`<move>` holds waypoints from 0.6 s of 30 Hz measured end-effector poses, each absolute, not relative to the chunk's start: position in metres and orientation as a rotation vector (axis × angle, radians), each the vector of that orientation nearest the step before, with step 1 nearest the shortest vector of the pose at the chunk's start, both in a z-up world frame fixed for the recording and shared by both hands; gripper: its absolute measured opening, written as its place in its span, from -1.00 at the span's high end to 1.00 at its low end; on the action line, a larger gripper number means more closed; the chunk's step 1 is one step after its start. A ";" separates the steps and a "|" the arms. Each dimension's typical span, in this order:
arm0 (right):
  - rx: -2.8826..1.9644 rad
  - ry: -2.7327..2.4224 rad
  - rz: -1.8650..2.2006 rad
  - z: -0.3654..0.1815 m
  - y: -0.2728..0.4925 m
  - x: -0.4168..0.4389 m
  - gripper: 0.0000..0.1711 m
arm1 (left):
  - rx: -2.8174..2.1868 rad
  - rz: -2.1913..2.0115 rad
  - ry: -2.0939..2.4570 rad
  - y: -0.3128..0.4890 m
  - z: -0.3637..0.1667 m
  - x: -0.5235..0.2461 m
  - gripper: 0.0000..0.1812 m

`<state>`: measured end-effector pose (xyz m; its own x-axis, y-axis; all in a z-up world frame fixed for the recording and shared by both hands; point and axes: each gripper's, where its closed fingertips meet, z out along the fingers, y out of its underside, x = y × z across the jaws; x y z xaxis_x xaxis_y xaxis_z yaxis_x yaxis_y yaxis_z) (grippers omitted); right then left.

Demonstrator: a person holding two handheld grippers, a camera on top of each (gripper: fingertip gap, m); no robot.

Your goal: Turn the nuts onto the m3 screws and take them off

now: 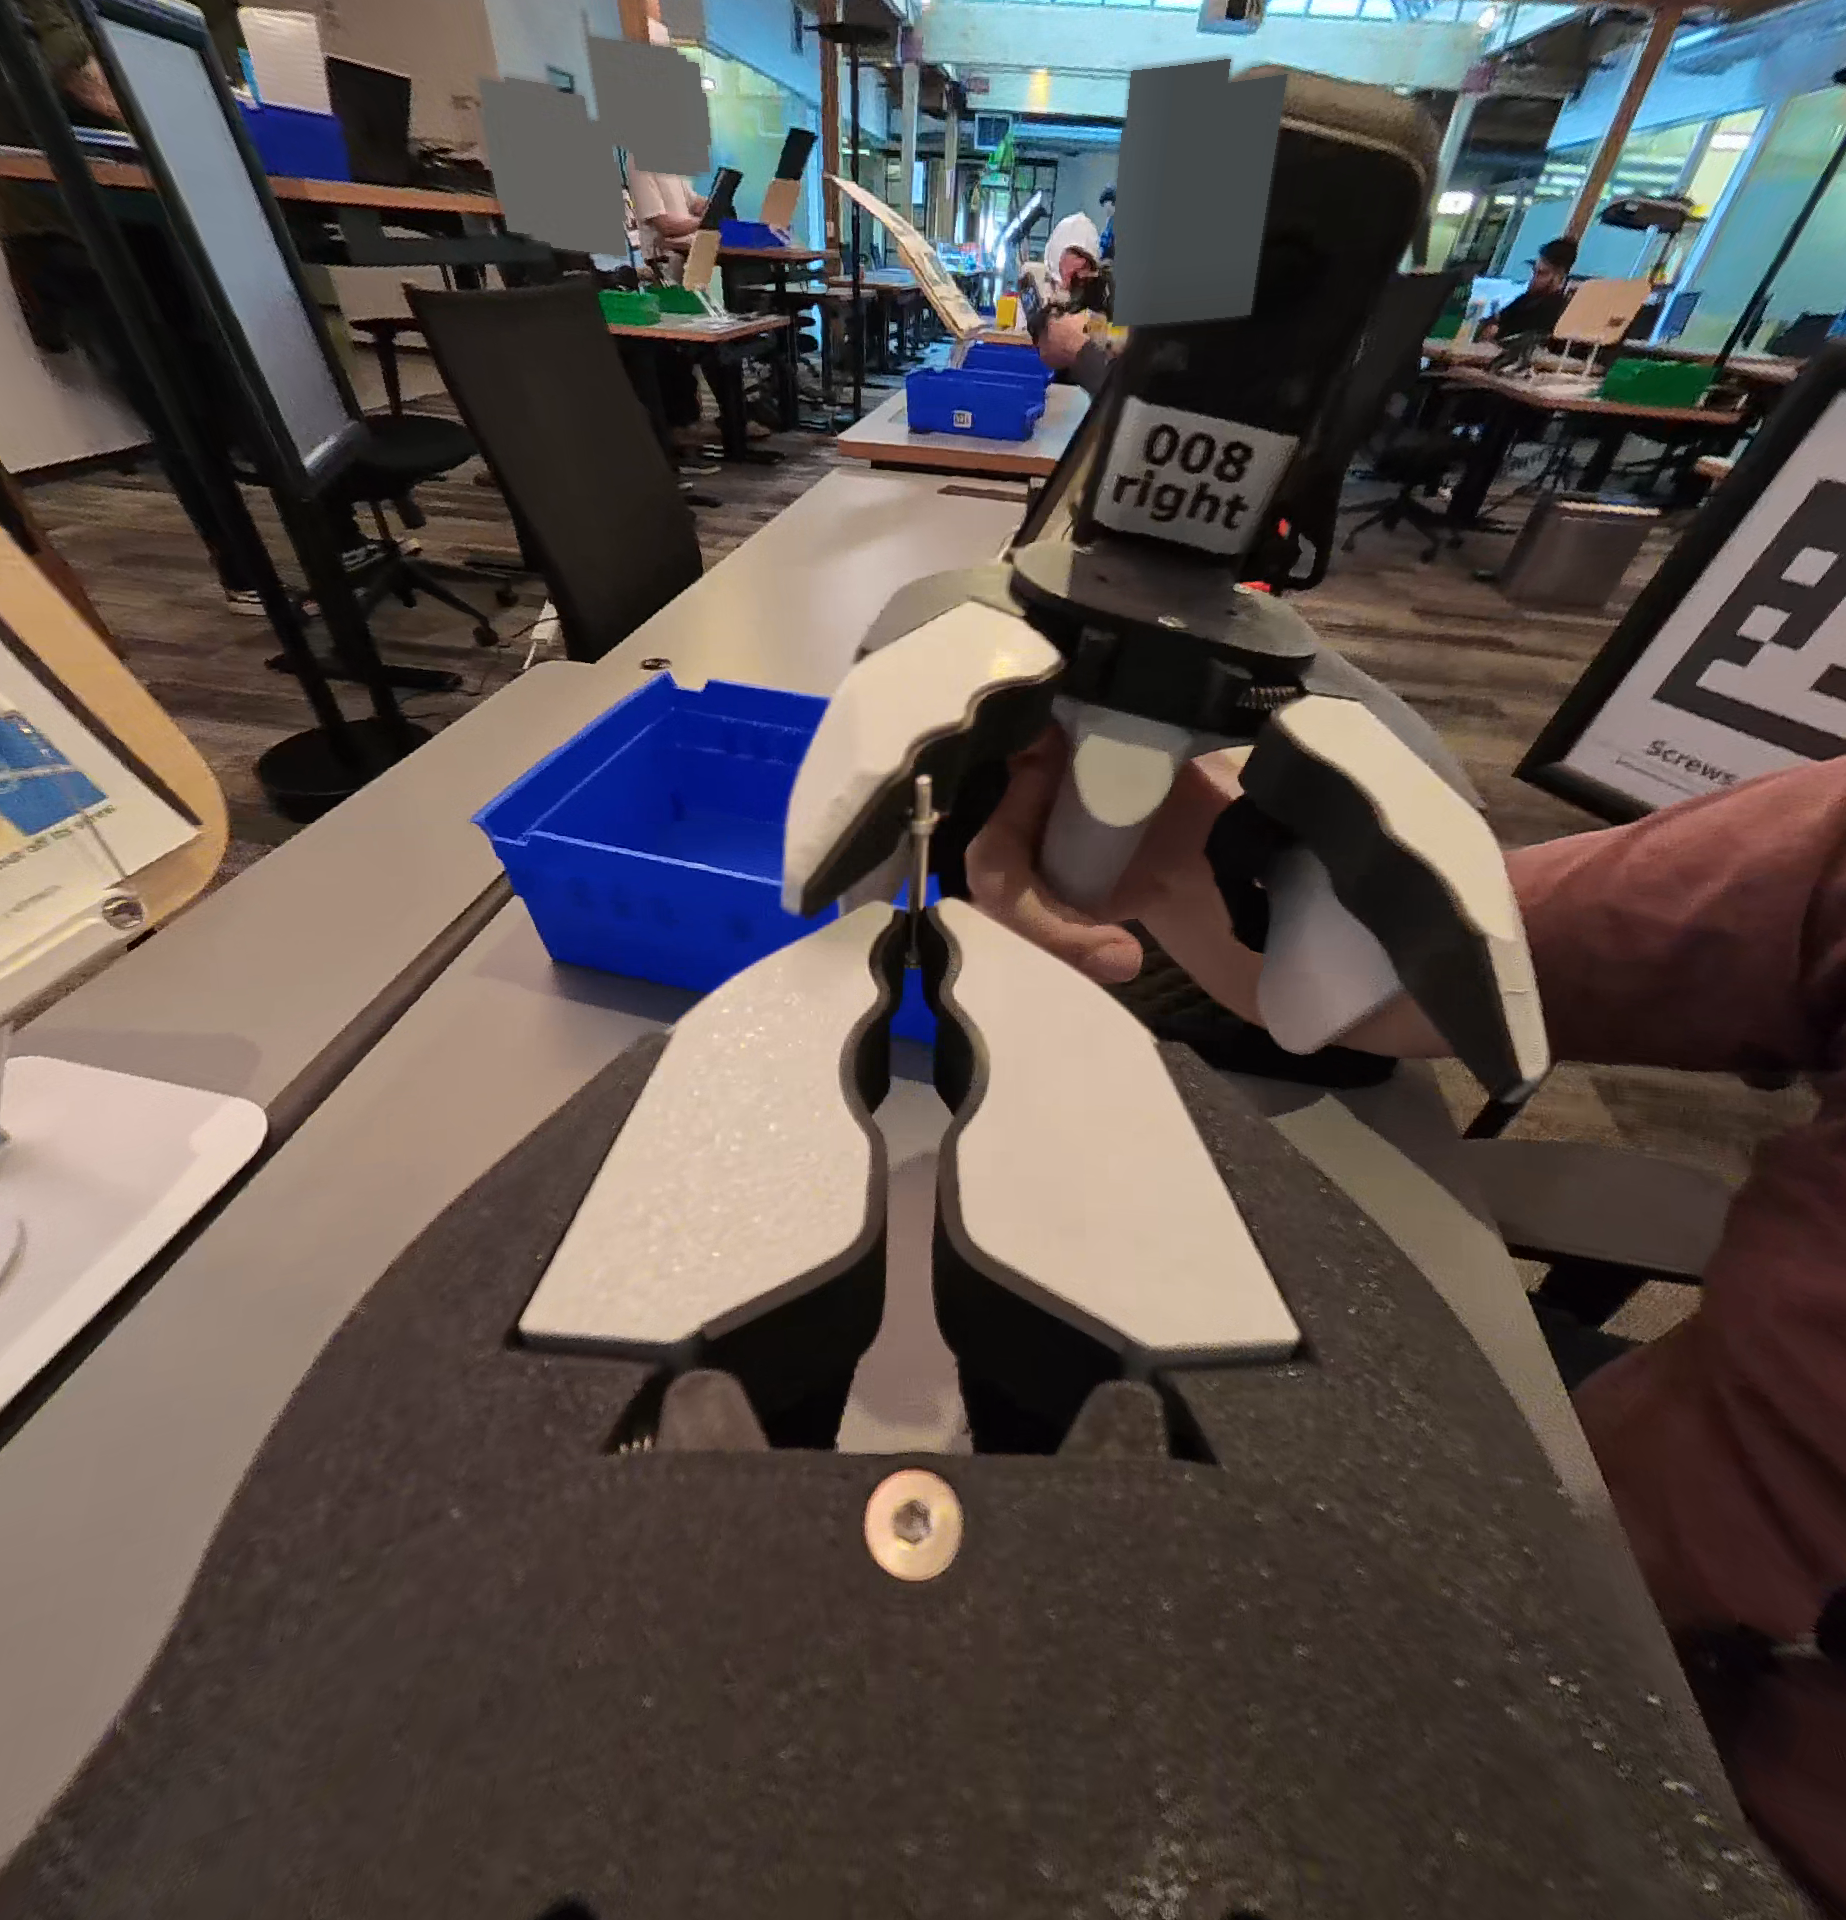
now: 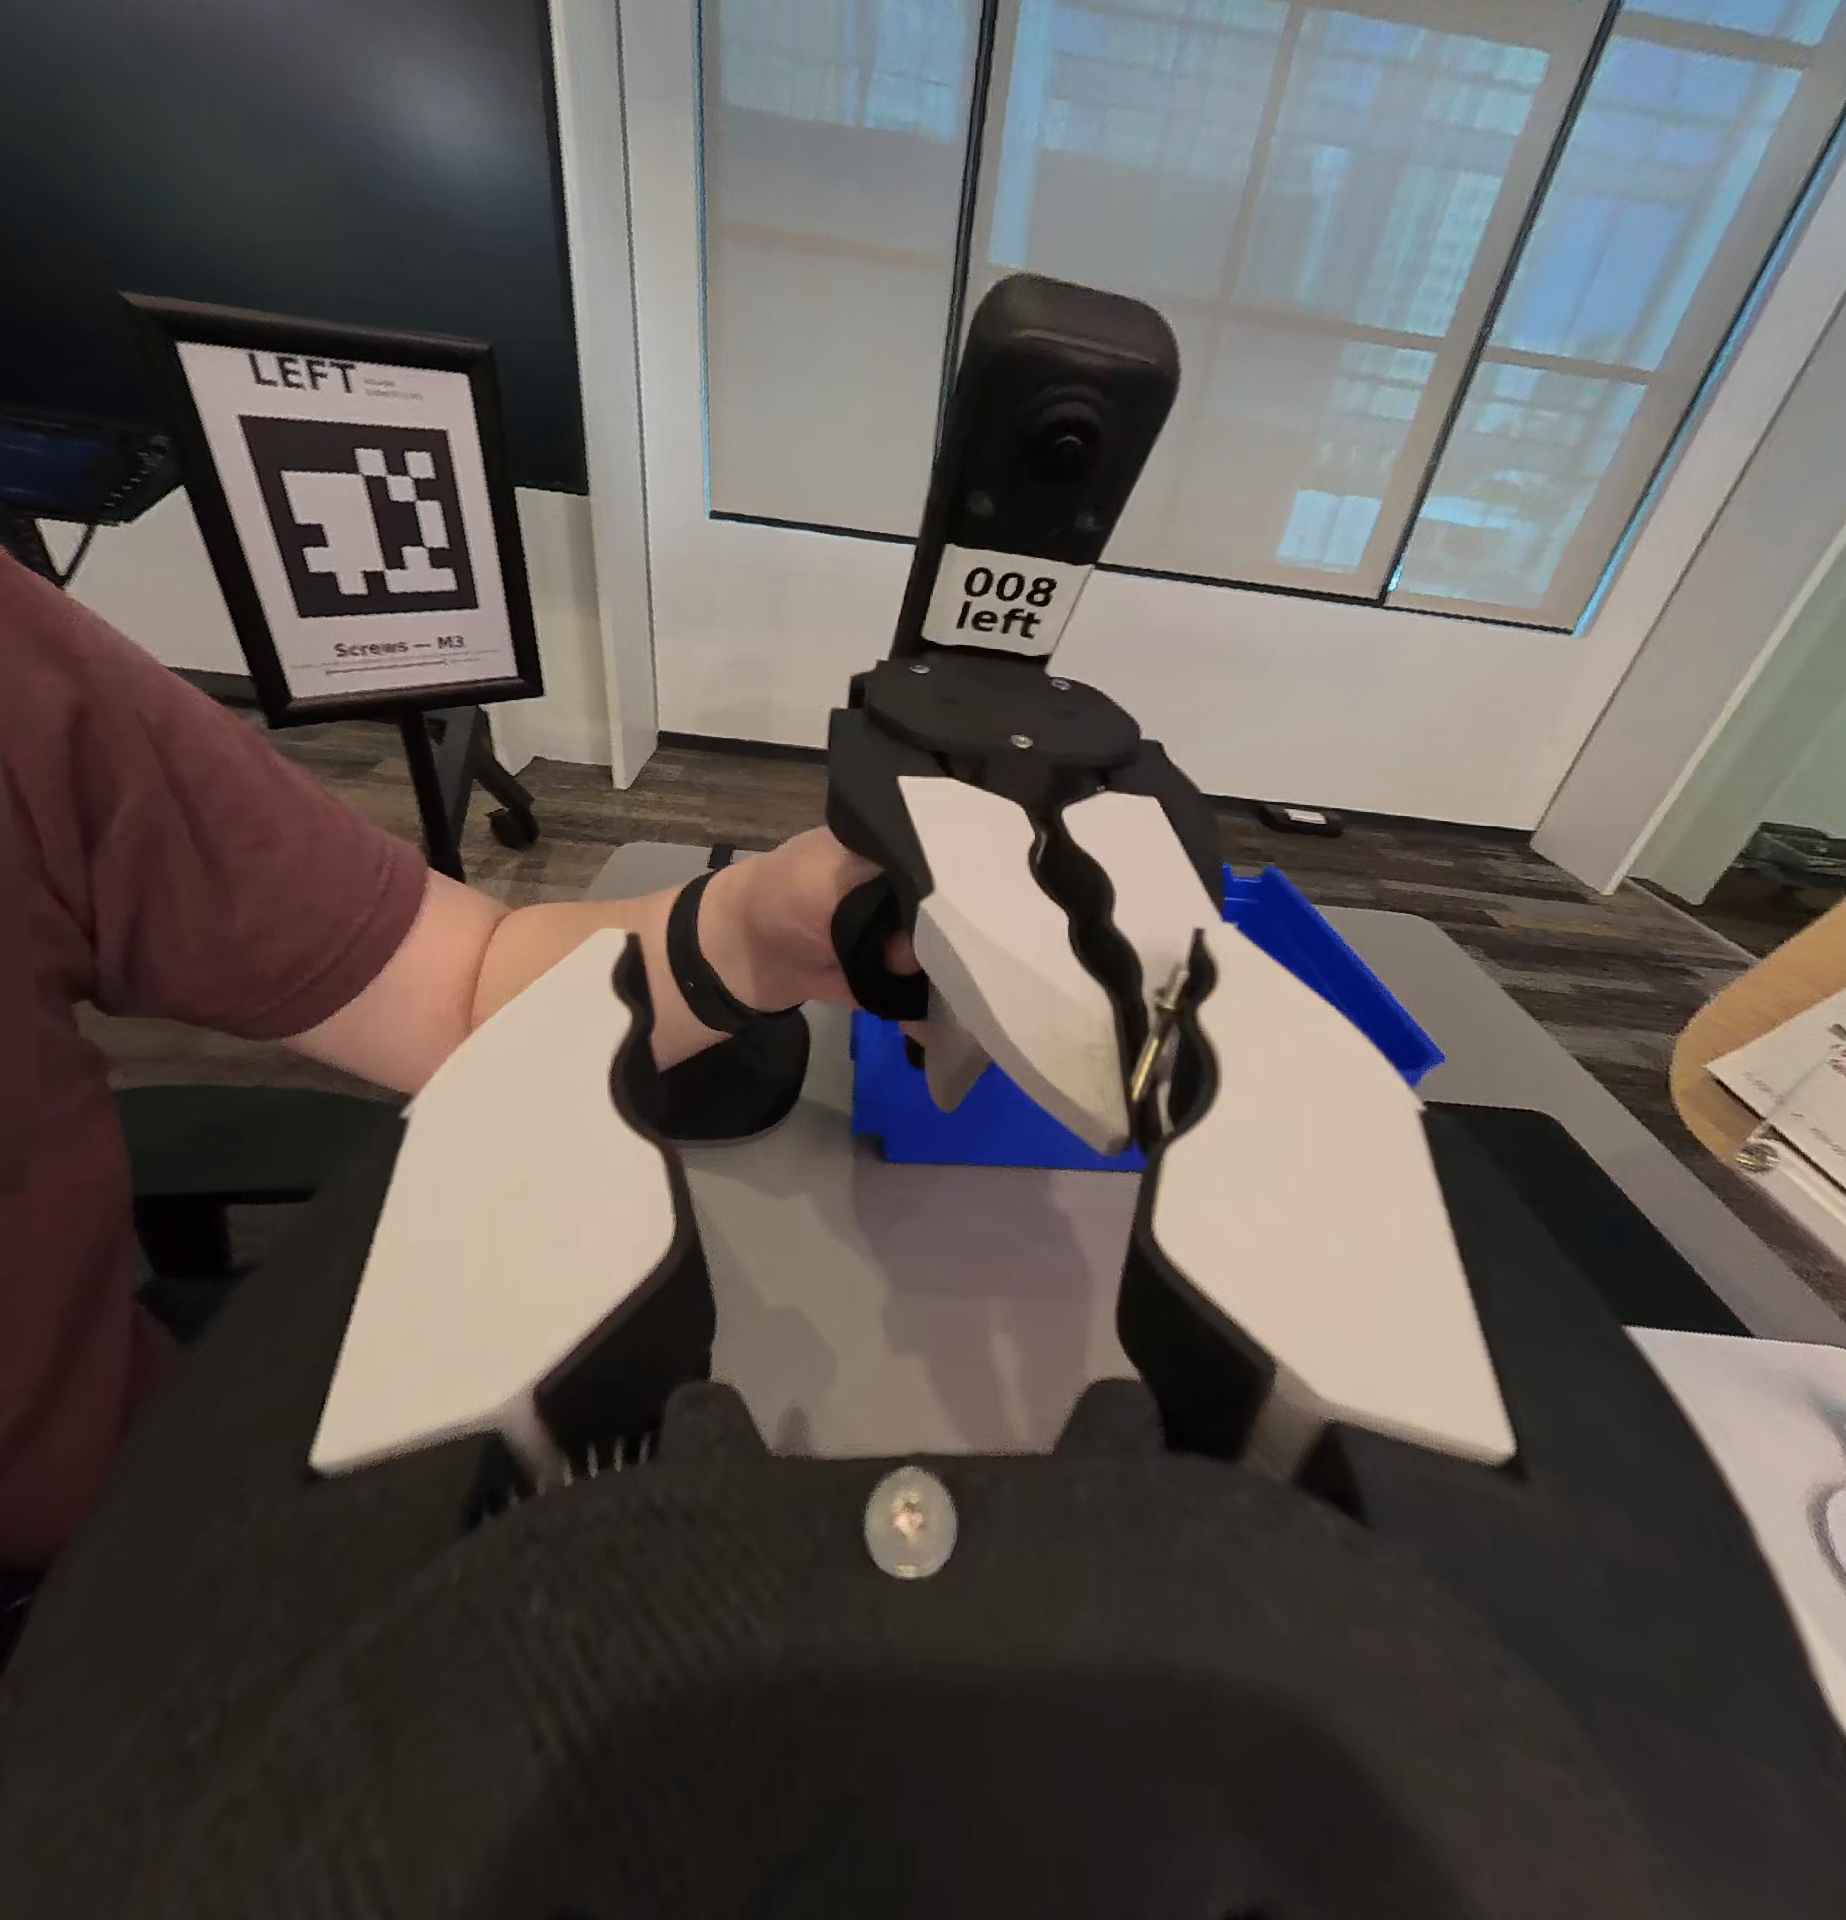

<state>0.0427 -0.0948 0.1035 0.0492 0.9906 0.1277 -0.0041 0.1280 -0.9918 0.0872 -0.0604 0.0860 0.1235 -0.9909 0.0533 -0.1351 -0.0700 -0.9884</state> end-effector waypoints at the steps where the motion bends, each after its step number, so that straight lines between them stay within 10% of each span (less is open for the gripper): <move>1: -1.132 -1.225 1.055 0.104 -0.093 0.044 -0.16 | -1.420 -1.107 1.167 -0.057 0.088 0.083 0.98; 18: -1.256 -0.969 1.331 0.113 -0.058 0.070 0.87 | -1.405 -1.184 1.184 -0.068 0.092 0.086 0.98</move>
<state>0.0703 -0.0585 0.1133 0.0644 0.9840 -0.1661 -0.1442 -0.1555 -0.9773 0.0860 -0.0678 0.0923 0.0743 -0.9915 0.1066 -0.1068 -0.1142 -0.9877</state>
